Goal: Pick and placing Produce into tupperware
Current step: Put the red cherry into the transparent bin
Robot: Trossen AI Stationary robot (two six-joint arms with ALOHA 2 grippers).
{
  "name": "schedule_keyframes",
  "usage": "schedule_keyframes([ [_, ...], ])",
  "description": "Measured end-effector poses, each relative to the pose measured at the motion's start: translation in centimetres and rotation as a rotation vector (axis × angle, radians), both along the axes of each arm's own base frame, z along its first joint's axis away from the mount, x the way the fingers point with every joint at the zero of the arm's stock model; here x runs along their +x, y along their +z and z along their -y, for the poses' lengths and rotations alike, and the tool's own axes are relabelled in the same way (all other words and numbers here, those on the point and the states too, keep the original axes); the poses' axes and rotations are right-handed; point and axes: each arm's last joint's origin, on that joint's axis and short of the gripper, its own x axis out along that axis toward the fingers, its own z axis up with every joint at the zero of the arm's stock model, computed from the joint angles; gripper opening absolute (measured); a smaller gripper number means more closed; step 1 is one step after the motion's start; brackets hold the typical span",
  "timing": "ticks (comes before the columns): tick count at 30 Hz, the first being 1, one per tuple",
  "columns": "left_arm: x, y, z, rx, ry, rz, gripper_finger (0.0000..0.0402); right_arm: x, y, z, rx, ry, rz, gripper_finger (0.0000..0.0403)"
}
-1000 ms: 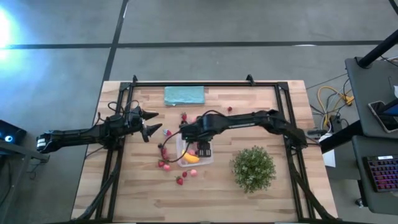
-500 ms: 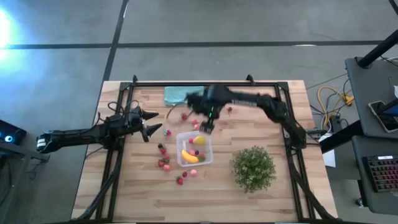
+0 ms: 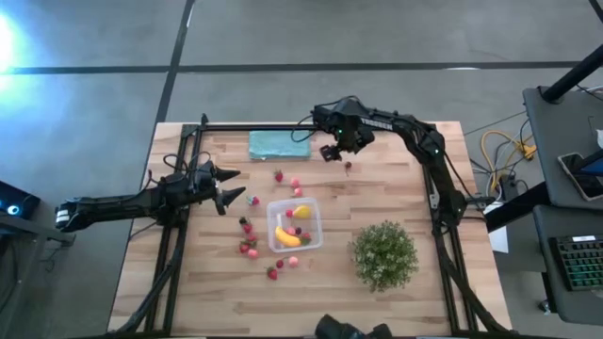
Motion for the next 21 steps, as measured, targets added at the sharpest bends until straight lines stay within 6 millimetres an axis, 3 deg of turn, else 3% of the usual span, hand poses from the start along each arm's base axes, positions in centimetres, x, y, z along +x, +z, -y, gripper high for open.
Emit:
schedule_keyframes([
  [4,0.0,0.0,0.0,0.000,0.000,0.000,0.0314,-0.2,-1.4,0.9,0.050,-0.040,0.091,0.0265],
  [11,0.0,0.0,0.0,0.000,0.000,0.000,0.0314,-2.2,-3.5,1.9,0.080,-0.106,0.041,0.0261],
  [21,0.0,0.0,0.0,0.000,0.000,0.000,0.0314,-1.8,-4.9,0.7,0.141,-0.094,0.074,0.0249],
])
